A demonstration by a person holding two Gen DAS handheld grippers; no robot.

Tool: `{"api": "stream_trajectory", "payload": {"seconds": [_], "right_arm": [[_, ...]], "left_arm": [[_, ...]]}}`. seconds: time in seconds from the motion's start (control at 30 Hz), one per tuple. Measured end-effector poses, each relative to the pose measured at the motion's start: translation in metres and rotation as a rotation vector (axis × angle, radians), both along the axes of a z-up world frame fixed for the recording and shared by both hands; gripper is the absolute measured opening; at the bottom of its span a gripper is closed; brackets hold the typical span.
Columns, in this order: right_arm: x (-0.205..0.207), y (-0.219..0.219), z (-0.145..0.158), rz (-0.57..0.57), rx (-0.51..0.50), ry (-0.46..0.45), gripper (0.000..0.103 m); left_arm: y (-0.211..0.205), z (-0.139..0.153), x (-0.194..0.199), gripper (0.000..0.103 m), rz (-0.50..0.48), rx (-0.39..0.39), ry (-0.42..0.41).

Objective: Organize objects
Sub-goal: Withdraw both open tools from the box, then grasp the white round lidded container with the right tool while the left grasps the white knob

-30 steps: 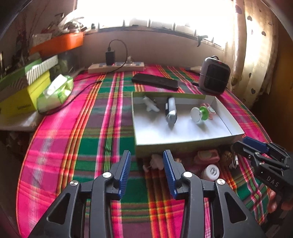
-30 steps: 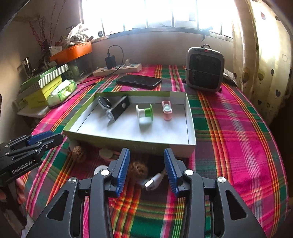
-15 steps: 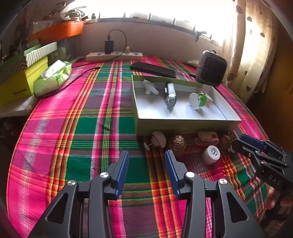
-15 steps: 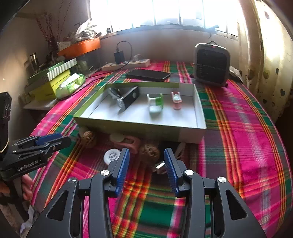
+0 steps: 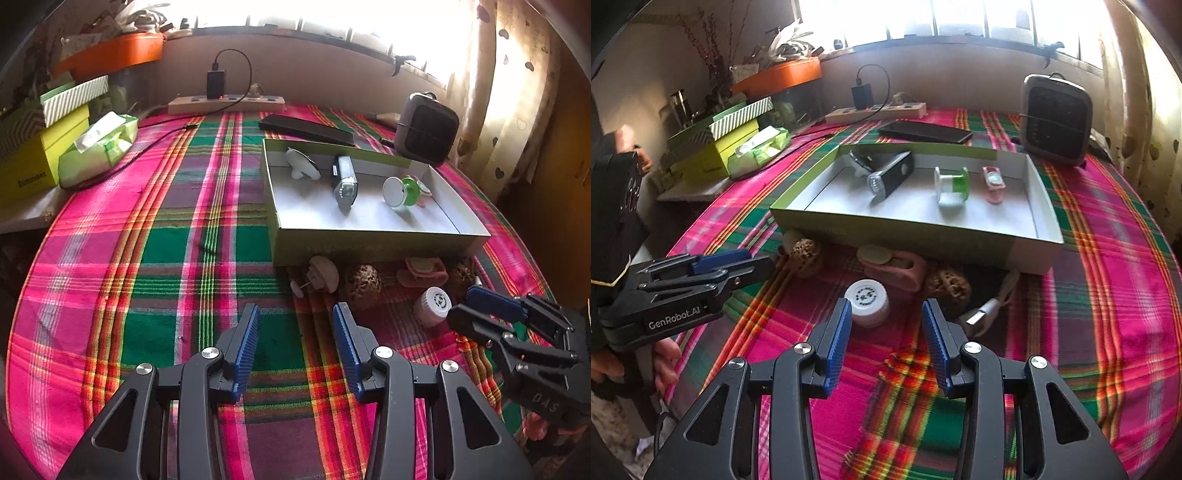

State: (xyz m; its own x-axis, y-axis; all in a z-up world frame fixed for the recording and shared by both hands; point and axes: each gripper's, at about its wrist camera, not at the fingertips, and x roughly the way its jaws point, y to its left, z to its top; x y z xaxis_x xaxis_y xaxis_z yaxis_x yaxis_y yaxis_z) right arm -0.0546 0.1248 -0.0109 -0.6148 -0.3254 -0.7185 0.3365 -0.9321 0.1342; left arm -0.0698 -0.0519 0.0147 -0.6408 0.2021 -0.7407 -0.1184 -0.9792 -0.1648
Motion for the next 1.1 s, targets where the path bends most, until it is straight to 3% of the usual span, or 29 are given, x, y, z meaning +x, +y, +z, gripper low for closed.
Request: {"api": "stream_trajectory", "payload": {"seconds": [0.57, 1.1], "right_arm": [[-0.009, -0.017, -0.011, 0.039, 0.040, -0.023, 0.041], [-0.011, -0.020, -0.012, 0.026, 0.078, -0.008, 0.041]], "left_arm": [[0.001, -0.002, -0.022, 0.040, -0.018, 0.025, -0.004], [0.013, -0.005, -0.034, 0.040, -0.038, -0.023, -0.009]]}}
